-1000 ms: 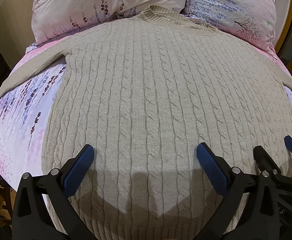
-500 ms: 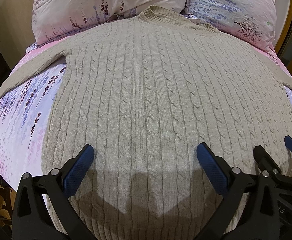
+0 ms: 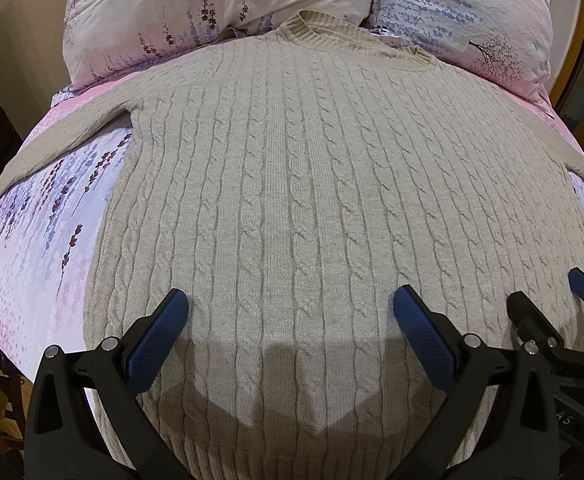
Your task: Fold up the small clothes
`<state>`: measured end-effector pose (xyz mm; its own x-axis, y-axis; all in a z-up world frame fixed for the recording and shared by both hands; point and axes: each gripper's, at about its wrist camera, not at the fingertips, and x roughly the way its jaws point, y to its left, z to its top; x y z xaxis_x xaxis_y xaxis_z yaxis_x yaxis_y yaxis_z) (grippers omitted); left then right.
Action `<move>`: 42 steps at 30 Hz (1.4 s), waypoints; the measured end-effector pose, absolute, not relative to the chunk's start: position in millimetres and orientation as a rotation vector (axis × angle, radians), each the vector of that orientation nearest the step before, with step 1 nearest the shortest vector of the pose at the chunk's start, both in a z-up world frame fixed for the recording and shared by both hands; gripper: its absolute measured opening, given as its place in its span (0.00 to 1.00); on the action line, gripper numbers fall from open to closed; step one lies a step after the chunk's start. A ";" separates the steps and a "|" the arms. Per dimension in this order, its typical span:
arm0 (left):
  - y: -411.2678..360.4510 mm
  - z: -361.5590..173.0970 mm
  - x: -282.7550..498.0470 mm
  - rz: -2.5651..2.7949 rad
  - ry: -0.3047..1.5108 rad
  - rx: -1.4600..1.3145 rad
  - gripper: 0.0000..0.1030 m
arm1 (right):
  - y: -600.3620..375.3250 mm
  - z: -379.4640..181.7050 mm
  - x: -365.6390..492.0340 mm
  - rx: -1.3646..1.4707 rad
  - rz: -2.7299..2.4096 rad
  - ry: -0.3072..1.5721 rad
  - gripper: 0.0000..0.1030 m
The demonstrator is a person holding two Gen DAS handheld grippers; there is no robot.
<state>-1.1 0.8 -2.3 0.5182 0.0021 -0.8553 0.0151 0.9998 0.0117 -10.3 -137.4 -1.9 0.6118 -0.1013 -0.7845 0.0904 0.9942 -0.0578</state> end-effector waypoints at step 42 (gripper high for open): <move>31.2 12.5 71.5 -0.290 0.829 -0.282 0.99 | -487.7 6.7 54.3 1.014 -0.433 0.636 0.21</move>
